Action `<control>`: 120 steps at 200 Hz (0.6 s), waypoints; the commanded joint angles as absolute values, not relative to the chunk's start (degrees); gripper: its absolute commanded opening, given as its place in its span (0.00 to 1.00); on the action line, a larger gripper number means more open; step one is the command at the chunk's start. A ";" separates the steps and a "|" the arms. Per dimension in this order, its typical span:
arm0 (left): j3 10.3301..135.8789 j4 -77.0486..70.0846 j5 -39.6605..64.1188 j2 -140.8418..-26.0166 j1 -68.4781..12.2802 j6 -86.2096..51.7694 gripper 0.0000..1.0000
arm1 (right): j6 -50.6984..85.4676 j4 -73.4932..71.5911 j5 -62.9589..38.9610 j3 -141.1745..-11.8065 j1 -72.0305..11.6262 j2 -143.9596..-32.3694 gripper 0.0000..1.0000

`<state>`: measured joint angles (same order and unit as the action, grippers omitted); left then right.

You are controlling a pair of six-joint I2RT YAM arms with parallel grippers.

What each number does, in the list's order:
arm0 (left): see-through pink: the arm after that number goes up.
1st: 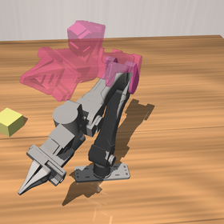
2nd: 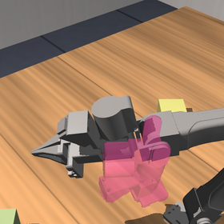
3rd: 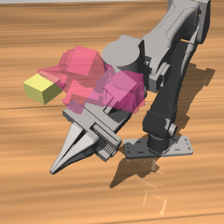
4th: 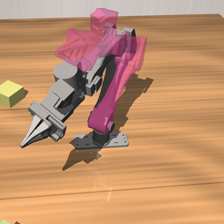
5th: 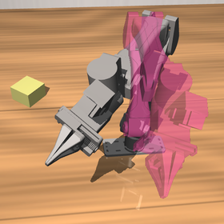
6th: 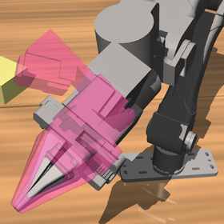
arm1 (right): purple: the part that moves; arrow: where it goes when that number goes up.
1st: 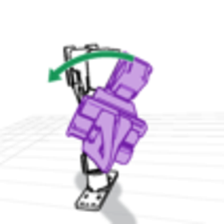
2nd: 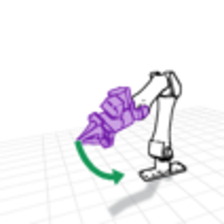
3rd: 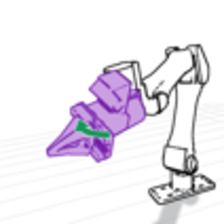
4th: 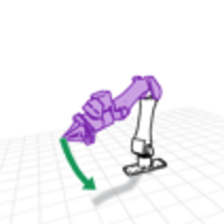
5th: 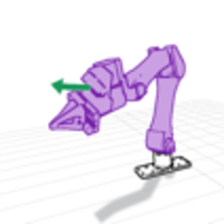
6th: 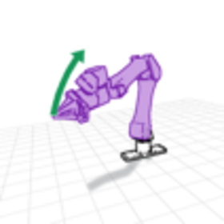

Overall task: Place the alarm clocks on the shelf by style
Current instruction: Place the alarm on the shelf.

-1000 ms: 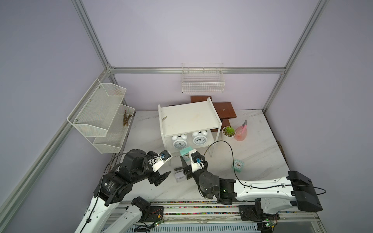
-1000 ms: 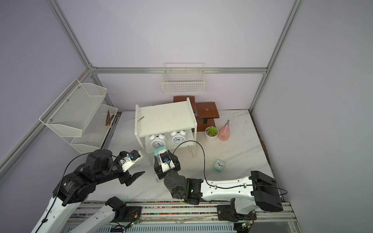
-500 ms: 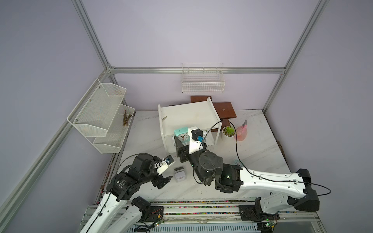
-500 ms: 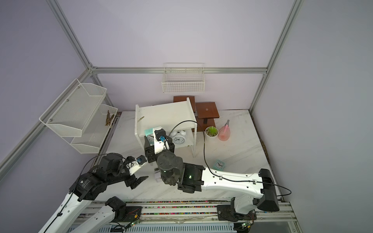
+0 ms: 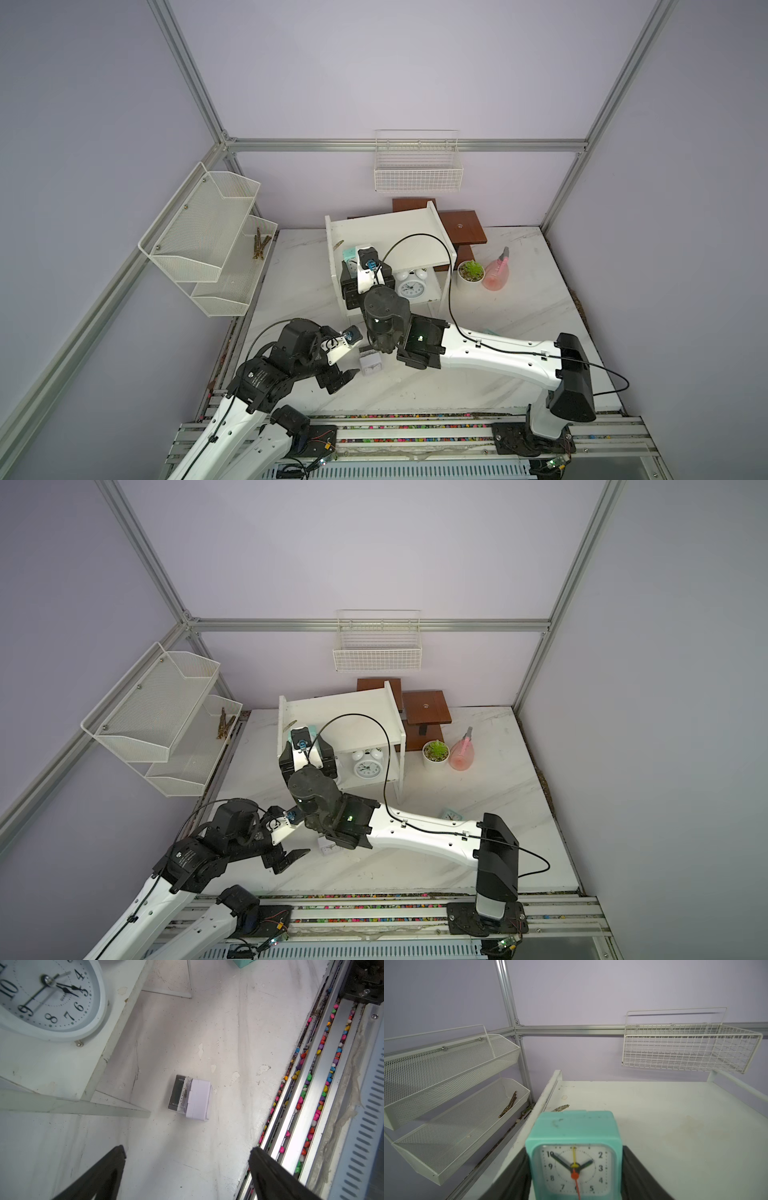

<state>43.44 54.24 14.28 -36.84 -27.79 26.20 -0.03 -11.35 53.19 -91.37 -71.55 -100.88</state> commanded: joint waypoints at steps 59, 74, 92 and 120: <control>41.85 52.30 15.96 -35.31 -27.75 27.28 0.98 | -0.73 -15.60 52.76 -93.31 -68.69 -102.63 0.50; 41.75 52.21 15.90 -35.18 -27.77 27.33 0.98 | 0.30 -14.87 52.22 -93.58 -68.21 -102.91 0.51; 41.66 52.25 15.73 -34.99 -27.77 27.33 0.99 | 1.55 -13.94 51.81 -94.04 -67.88 -103.32 0.52; 41.57 52.21 15.73 -34.89 -27.77 27.42 0.99 | 2.20 -12.78 51.54 -95.42 -67.68 -104.39 0.52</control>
<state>42.24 53.93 14.79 -35.38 -27.79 26.63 0.86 -13.30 52.53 -92.92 -67.96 -103.28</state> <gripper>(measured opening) 0.989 0.637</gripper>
